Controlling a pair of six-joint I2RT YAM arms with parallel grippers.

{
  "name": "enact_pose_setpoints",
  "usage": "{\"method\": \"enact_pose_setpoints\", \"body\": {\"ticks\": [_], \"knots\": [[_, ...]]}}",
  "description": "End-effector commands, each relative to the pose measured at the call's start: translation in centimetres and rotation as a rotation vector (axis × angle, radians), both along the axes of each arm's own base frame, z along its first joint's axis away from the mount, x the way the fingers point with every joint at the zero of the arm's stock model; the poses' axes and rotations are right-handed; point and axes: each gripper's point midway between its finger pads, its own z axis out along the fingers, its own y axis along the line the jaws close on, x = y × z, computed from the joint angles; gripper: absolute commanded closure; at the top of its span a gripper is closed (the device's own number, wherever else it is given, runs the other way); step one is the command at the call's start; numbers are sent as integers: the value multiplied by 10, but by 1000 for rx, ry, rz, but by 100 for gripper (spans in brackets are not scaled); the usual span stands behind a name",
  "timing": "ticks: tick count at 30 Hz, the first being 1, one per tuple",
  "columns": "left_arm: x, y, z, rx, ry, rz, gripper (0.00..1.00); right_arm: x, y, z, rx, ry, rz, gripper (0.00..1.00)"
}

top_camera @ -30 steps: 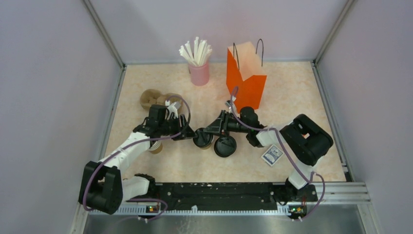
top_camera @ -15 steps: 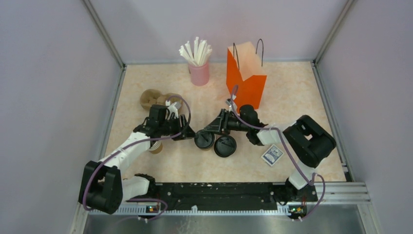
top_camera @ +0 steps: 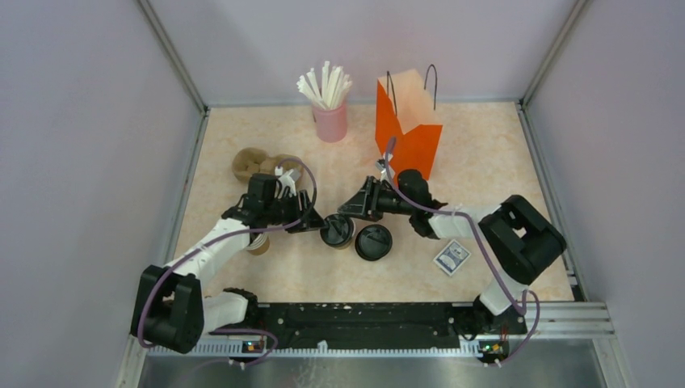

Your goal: Pack the takeout coffee

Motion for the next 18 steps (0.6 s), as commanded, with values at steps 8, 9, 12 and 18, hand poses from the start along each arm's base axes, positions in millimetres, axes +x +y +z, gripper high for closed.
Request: {"method": "enact_pose_setpoints", "body": {"ticks": [8,9,12,18], "knots": [[13,-6,17,-19,-61,-17,51,23,-13,43,-86,-201,-79,31],[14,-6,18,-17,-62,-18,51,25,-15,44,-107,-214,-90,27],[13,-7,21,-25,-61,-21,51,28,-19,43,-207,-278,-106,20],[9,-5,31,-26,-84,-10,50,25,-19,35,-424,-408,-72,19]]}}
